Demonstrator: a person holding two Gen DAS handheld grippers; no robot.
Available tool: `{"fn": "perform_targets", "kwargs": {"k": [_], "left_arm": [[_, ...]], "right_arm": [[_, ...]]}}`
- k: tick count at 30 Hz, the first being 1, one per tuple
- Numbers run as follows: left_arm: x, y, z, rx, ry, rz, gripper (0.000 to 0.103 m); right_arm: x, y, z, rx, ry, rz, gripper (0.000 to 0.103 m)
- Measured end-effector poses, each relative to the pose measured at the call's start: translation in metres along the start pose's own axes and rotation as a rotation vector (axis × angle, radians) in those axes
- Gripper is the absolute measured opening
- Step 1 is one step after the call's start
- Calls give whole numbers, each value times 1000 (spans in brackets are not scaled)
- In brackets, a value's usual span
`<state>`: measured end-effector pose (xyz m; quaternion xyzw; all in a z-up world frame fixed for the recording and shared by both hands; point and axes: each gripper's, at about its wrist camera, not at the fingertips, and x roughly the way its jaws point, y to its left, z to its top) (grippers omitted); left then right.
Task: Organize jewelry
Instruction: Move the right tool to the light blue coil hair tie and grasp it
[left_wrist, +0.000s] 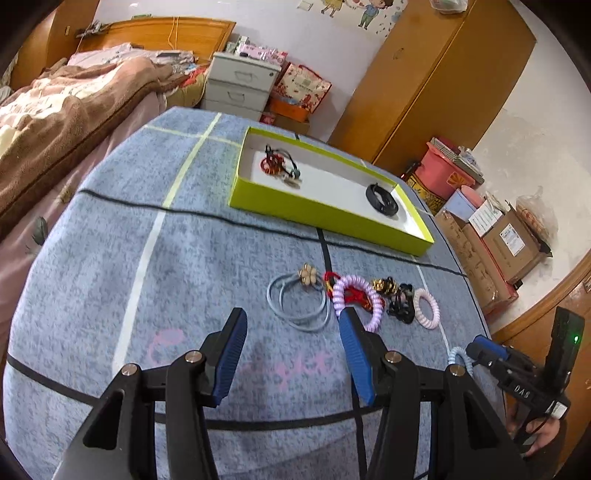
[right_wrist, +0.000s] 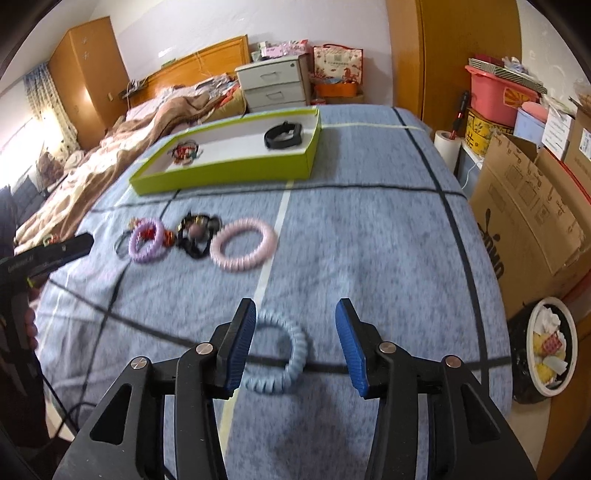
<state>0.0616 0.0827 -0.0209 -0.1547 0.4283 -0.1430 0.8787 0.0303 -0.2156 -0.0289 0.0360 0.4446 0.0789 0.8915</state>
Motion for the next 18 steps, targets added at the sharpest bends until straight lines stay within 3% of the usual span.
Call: {"fn": "perform_targets", "kwargs": {"k": [14,18], "left_arm": [[2,5,-10,9,24,40,54],[6,3,-8,22,33,47,54]], "right_arm": [[2,12,-19,-50,13,-45,46],[3,19,-22,-86,7,-68,31]]}}
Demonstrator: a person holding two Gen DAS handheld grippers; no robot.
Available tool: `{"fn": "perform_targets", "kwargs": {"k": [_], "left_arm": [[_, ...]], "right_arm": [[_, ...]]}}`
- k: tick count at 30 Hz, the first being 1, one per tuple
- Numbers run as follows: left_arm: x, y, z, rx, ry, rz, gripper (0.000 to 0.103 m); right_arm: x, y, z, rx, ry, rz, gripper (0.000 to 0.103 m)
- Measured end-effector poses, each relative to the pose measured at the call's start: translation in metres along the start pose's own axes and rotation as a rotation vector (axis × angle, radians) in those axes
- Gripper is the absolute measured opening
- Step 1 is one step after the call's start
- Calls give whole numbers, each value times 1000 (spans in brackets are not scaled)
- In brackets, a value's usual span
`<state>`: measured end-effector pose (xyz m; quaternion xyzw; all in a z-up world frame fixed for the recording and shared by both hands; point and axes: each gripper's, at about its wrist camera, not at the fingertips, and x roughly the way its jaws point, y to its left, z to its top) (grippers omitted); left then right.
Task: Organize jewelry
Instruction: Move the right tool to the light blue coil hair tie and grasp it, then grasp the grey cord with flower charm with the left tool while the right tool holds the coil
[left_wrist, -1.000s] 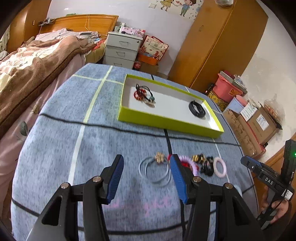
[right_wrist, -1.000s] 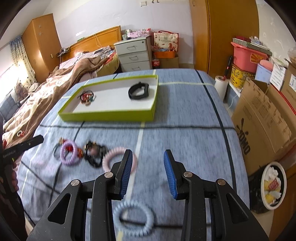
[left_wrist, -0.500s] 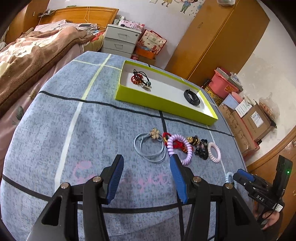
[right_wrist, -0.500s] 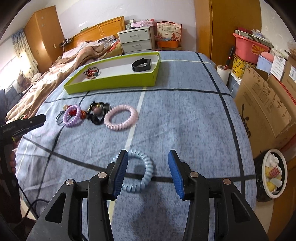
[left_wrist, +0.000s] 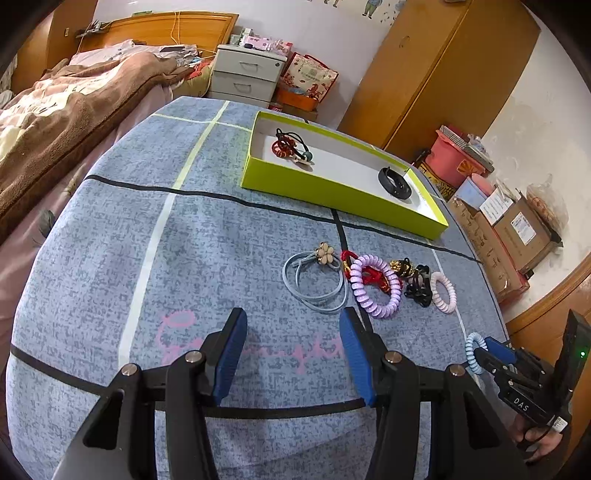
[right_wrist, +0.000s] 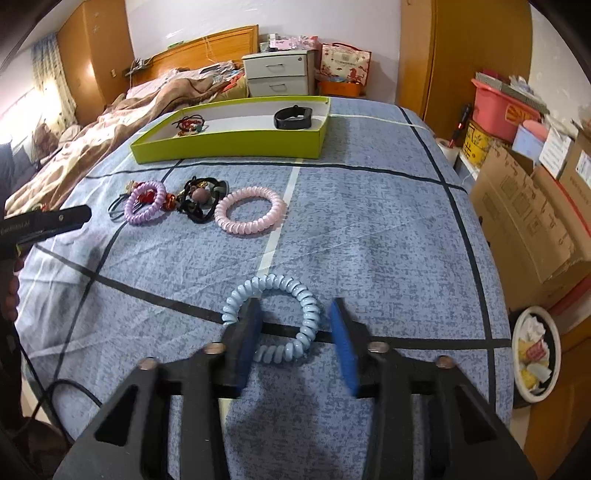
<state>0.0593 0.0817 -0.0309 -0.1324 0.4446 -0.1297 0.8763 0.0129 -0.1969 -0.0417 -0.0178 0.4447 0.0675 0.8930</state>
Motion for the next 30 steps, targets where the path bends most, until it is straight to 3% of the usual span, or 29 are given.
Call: {"fn": "perform_targets", "kwargs": {"k": [3,5,18,21,25,30], "left_arm": [[3,0,1,9,4,15,54],[5,-1,3,10,8,18,54],[17,-6,19,54,24,21,54],[19,-9,23,74,18,54,54],[25,-12,29,87,28,38,54],[35,-16,36,102,42,36,54]], "right_arm": [[1,1,1,-7,-1,-7,23],[1,2,2,-4,-5,-11,12],[8,1,14,29,-19,31,10],[7,0,27,30,-42,42,10],[8,0,50,42,-77,77,10],[27,6,69,7,-46,77,10]]}}
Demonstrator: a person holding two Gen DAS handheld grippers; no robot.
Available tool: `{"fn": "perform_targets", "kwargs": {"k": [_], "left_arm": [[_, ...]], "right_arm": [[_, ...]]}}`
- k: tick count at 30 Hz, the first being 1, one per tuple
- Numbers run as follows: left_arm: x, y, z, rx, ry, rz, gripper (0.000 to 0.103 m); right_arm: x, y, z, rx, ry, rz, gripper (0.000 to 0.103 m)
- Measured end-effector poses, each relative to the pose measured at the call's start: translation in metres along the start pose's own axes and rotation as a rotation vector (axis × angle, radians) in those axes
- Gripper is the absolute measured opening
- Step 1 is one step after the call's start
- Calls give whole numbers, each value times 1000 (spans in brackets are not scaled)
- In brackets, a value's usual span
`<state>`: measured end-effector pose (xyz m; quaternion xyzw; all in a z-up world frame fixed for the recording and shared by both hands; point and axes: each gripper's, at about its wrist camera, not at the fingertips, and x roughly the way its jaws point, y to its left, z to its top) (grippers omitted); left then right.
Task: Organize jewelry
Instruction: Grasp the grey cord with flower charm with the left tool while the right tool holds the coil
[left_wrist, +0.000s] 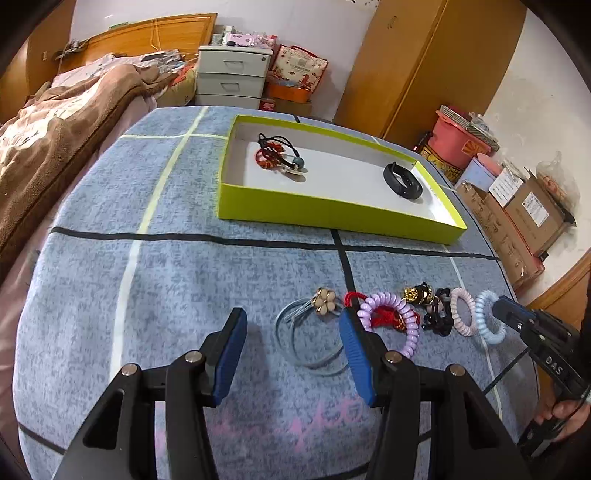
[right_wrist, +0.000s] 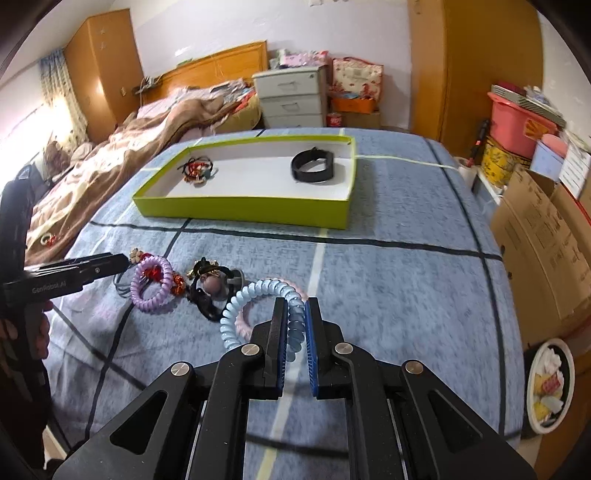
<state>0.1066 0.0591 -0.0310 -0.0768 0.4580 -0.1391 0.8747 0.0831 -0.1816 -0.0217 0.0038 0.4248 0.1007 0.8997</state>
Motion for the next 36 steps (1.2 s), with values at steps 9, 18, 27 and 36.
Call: {"fn": "perform_targets", "kwargs": {"k": [9,18,27,36], "left_arm": [[10,-9,5,85,17,47,54],[21,-27,7,249,40,102,59],[26,-32,11,283,28,105,59],[28,-33,17,282,18,107,22]], "right_arm": [[22,2,7,-52,67,-49,26],[34,4,7,-93,112,-56,38],[35,5,8,-88,94,-56,37],[38,9,10,-93,77,-44,20]]}}
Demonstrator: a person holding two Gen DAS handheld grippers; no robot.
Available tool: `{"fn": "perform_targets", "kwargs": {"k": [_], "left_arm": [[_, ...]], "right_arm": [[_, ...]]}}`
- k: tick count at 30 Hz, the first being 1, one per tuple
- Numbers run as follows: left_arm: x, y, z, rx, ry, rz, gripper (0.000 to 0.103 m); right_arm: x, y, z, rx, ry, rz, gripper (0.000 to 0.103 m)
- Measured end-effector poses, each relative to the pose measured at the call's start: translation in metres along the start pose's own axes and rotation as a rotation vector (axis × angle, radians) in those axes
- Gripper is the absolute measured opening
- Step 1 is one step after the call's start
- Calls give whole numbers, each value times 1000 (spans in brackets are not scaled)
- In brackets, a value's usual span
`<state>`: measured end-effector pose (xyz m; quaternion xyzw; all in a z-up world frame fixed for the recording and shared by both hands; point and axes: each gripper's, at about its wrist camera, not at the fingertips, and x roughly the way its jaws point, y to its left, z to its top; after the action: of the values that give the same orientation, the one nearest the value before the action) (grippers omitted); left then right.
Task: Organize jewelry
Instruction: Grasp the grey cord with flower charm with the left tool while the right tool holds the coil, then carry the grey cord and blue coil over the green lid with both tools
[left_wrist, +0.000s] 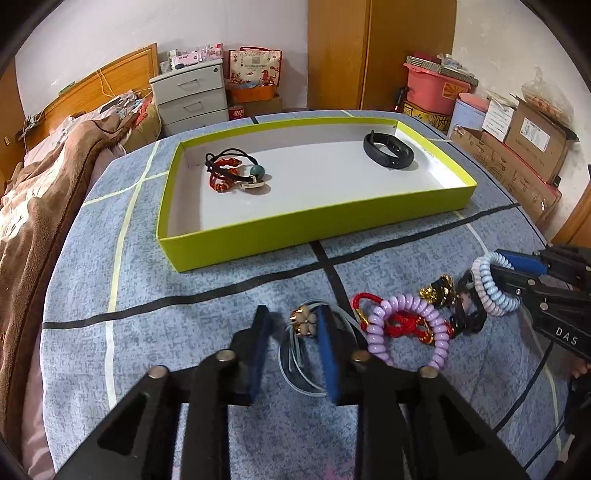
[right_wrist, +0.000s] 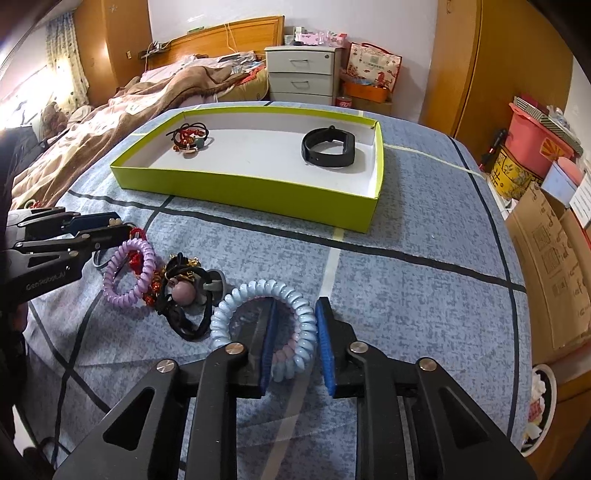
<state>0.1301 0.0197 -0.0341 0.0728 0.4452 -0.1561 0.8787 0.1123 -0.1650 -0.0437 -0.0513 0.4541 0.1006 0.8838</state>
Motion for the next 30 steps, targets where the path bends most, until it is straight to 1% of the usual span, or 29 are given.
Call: {"fn": "perform_targets", "kwargs": {"k": [1,3,7,14,16,30], "left_arm": [[0,1,0,-3,0,1,17],[0,4,1,-19,0,-6,17],[-1,6,0,-32,-4,0,16],[-11,11,1,-64,-37,-5,16],[-13,15,1,-80,-43,-22,16],[-30,35,5,-157,-87,-33,16]], "right_arm": [[0,0,0,1,0,1,18],[0,-1,0,3,0,3,13],[0,-4,1,17,-3,8,11],[-2,-8,0,46,-7,18,10],[-4,-9,0,50,-12,18,10],[-20,-16,5,98,-61,31,10]]}}
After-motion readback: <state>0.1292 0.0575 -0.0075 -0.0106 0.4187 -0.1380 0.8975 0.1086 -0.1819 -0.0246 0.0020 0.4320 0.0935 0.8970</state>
